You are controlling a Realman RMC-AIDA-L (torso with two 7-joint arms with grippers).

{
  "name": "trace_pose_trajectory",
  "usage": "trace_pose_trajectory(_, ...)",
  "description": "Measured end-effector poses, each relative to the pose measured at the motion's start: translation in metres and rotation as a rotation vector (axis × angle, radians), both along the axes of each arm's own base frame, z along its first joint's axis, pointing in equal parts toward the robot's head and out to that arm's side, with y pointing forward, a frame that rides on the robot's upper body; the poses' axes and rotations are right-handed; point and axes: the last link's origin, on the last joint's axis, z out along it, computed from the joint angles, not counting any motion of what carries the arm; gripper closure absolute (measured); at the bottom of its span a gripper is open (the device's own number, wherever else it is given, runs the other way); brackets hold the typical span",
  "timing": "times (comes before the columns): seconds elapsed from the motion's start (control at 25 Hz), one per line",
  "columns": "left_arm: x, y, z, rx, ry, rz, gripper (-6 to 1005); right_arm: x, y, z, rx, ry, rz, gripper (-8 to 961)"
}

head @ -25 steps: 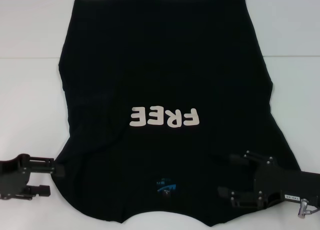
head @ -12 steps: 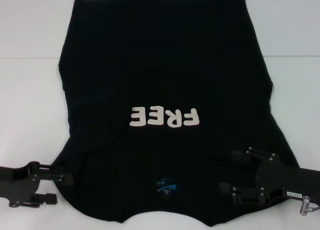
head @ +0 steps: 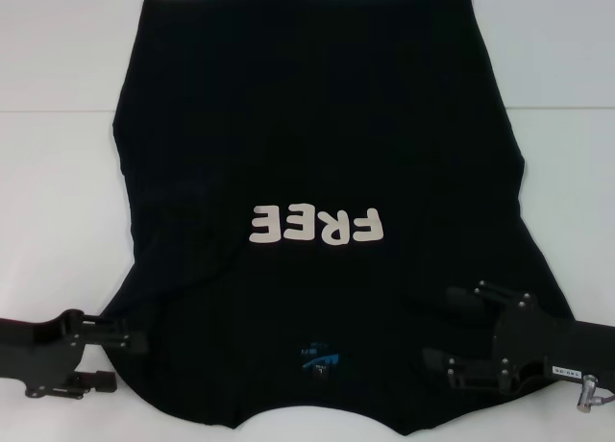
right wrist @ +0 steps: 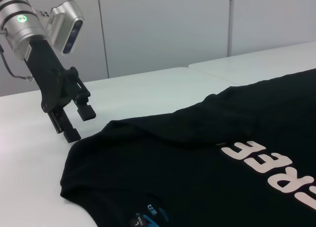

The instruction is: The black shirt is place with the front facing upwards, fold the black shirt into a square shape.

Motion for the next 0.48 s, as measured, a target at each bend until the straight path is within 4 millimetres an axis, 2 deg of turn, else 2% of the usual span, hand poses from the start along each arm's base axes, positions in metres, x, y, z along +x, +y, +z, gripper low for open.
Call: trace_pose_trajectory(0.48,0.016,0.013,-0.013,-0.003,-0.014,-0.039,270,0.0,0.0,0.0,-0.002,0.002,-0.002,26)
